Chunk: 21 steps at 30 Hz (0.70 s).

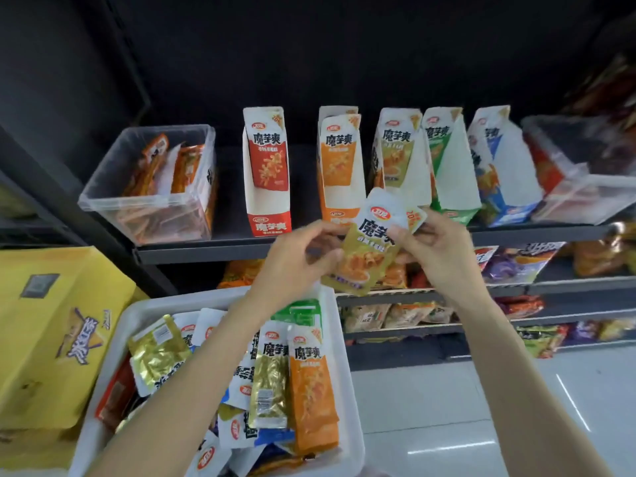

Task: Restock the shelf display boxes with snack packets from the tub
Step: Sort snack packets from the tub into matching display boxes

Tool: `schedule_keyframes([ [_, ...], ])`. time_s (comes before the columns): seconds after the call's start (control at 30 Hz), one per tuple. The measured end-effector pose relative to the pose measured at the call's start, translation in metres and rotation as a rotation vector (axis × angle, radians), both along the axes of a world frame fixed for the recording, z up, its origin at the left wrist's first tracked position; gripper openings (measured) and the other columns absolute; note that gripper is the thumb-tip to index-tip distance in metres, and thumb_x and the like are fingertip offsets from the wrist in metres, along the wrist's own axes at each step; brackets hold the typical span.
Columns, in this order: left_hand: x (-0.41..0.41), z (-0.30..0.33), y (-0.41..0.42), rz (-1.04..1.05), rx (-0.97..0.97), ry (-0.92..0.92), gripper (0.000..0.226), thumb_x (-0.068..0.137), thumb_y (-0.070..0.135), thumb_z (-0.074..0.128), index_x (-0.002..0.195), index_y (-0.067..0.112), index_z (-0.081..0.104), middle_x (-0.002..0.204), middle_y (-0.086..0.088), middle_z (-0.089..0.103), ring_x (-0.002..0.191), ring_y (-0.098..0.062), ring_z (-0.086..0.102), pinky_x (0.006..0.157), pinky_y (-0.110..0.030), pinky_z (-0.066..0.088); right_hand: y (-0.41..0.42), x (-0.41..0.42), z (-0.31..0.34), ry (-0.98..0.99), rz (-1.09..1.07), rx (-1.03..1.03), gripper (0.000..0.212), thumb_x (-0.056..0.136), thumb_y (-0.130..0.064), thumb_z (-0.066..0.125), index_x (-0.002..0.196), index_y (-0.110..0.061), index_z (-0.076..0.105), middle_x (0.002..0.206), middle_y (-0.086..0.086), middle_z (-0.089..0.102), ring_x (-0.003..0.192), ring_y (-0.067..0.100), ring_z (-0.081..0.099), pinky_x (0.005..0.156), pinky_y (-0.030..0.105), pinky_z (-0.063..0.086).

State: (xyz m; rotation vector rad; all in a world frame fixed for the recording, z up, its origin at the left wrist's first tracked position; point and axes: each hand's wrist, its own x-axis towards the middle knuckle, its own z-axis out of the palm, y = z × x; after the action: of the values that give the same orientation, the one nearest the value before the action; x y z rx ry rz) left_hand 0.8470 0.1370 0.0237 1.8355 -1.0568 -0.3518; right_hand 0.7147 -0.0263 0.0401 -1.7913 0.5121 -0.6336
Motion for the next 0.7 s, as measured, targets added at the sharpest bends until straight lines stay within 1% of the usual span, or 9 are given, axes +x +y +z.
schedule_keyframes([
  [0.1,0.017,0.006,-0.037,0.136,-0.116,-0.153,0.03,0.088,0.018,0.064,0.118,0.019,0.059,0.102,0.008,0.063,0.09,-0.006,0.06,0.073,-0.025,0.055,-0.035,-0.006,0.025,-0.183,-0.15,-0.078,0.013,0.09,-0.016,0.064,0.102,-0.019,0.065,0.092,-0.018,0.072,0.087,0.007,0.07,0.074,0.027,0.058],
  [0.2,0.031,0.009,-0.076,0.113,-0.04,-0.308,0.034,0.084,0.026,0.067,0.117,0.024,0.059,0.103,0.012,0.061,0.09,-0.003,0.057,0.08,-0.027,0.051,-0.068,0.001,0.043,-0.303,-0.318,-0.225,0.018,0.093,-0.019,0.062,0.107,-0.007,0.062,0.083,-0.028,0.069,0.084,-0.002,0.068,0.074,0.023,0.056],
  [0.27,0.035,0.008,-0.101,0.058,0.081,-0.48,0.032,0.084,0.036,0.066,0.115,0.029,0.06,0.109,0.012,0.061,0.1,-0.004,0.054,0.084,-0.027,0.048,-0.089,0.015,0.047,-0.326,-0.365,-0.31,0.023,0.094,-0.021,0.06,0.099,0.001,0.061,0.074,-0.017,0.068,0.078,-0.002,0.067,0.068,0.02,0.056],
  [0.3,0.036,0.007,-0.111,0.03,0.135,-0.565,0.031,0.084,0.04,0.065,0.114,0.03,0.061,0.113,0.01,0.06,0.105,-0.008,0.053,0.086,-0.029,0.047,-0.098,0.023,0.047,-0.325,-0.375,-0.342,0.025,0.094,-0.025,0.06,0.092,0.0,0.059,0.07,-0.007,0.066,0.074,0.006,0.068,0.065,0.027,0.057],
  [0.37,0.037,0.005,-0.126,-0.023,0.203,-0.662,0.029,0.084,0.041,0.064,0.11,0.028,0.064,0.114,0.005,0.06,0.108,-0.016,0.051,0.086,-0.031,0.044,-0.113,0.045,0.046,-0.282,-0.389,-0.438,0.025,0.094,-0.032,0.059,0.08,-0.012,0.054,0.064,0.0,0.061,0.065,0.018,0.066,0.057,0.037,0.056],
  [0.43,0.037,0.001,-0.135,-0.047,0.234,-0.717,0.024,0.085,0.04,0.065,0.103,0.024,0.068,0.112,0.002,0.06,0.107,-0.02,0.051,0.086,-0.033,0.043,-0.127,0.07,0.042,-0.192,-0.366,-0.547,0.017,0.095,-0.03,0.057,0.08,-0.024,0.051,0.067,-0.012,0.061,0.061,0.008,0.064,0.049,0.023,0.046],
  [0.5,0.037,-0.003,-0.139,-0.039,0.251,-0.743,0.02,0.087,0.038,0.063,0.099,0.023,0.07,0.111,0.002,0.059,0.107,-0.019,0.049,0.084,-0.029,0.038,-0.141,0.093,0.035,-0.069,-0.337,-0.598,0.009,0.095,-0.028,0.056,0.094,-0.019,0.058,0.077,-0.006,0.066,0.064,0.009,0.064,0.05,0.019,0.042],
  [0.6,0.037,-0.006,-0.142,-0.021,0.242,-0.73,0.017,0.089,0.033,0.062,0.098,0.022,0.071,0.111,0.001,0.058,0.107,-0.019,0.048,0.083,-0.025,0.031,-0.159,0.117,0.026,0.136,-0.317,-0.685,0.02,0.094,-0.025,0.055,0.111,-0.015,0.058,0.084,0.004,0.067,0.068,0.016,0.06,0.05,0.023,0.039],
  [0.7,0.038,-0.007,-0.143,-0.015,0.238,-0.712,0.017,0.089,0.033,0.061,0.099,0.022,0.072,0.111,0.002,0.058,0.107,-0.017,0.046,0.083,-0.024,0.03,-0.169,0.129,0.024,0.273,-0.188,-0.633,0.027,0.092,-0.023,0.059,0.118,-0.014,0.058,0.089,0.009,0.066,0.078,0.021,0.06,0.065,0.031,0.048],
])
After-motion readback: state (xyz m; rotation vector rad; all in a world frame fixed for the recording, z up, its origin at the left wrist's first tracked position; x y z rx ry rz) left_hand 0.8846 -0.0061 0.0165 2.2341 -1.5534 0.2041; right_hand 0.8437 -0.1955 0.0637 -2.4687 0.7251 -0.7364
